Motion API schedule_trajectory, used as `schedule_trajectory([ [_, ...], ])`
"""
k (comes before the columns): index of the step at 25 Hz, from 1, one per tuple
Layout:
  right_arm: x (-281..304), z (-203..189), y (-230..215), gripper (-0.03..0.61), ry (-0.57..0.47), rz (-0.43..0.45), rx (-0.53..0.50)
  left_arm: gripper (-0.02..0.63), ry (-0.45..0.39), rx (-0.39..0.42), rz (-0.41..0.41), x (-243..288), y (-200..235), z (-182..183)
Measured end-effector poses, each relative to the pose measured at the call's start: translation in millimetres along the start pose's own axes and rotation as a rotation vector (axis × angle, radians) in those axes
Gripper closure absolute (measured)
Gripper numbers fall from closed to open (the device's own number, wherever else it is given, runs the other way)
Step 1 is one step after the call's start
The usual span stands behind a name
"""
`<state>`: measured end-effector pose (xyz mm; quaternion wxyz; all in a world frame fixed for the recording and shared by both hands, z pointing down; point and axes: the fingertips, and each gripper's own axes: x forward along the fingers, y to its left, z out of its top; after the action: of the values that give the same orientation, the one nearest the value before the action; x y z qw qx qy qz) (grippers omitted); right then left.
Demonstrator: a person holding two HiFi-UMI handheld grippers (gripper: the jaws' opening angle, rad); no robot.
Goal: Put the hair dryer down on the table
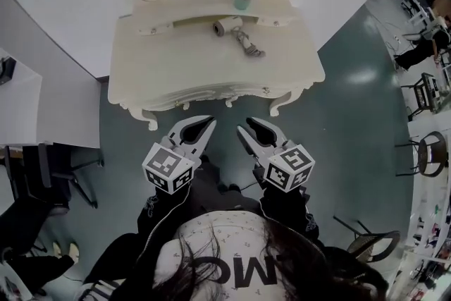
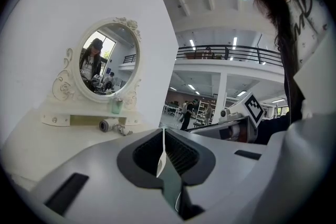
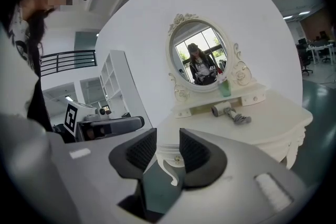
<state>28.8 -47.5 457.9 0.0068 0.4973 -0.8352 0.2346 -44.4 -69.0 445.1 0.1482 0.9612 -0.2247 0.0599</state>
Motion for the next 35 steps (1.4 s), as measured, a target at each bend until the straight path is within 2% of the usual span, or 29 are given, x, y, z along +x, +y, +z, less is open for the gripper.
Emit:
schedule_trajectory([
  [10, -108.4, -30.5, 7.1, 0.434, -0.005, 0.065, -0.019, 0.620, -0.013, -0.014, 0.088, -7.3, -107.8, -29.0],
  [16, -152.4, -43.8, 17.6, 0.466, -0.003, 0.123, -0.030, 0.620, -0.011, -0.002, 0.130, -19.1, -161.5, -42.7],
  [23, -165.1, -55.5, 39.8, 0.468, 0.005, 0.202, -0.057, 0.620, -0.017, 0.019, 0.182, -37.4, -183.5, -46.1],
  [26, -167.4, -55.4, 46.1, 0.518, -0.003, 0.228, -0.069, 0.620, -0.017, 0.029, 0.199, -42.9, -189.9, -46.9],
  [28, -166.6, -56.5, 50.4, 0.522, -0.006, 0.249, -0.073, 0.620, -0.014, 0.036, 0.210, -46.7, -193.3, -48.9],
  [30, -164.7, -58.1, 56.1, 0.551, -0.004, 0.270, -0.076, 0.618, -0.014, 0.041, 0.220, -51.4, -196.1, -49.5],
  [35, -155.7, -62.9, 77.6, 0.563, 0.014, 0.334, -0.103, 0.620, -0.027, 0.044, 0.262, -68.3, -193.4, -49.7],
])
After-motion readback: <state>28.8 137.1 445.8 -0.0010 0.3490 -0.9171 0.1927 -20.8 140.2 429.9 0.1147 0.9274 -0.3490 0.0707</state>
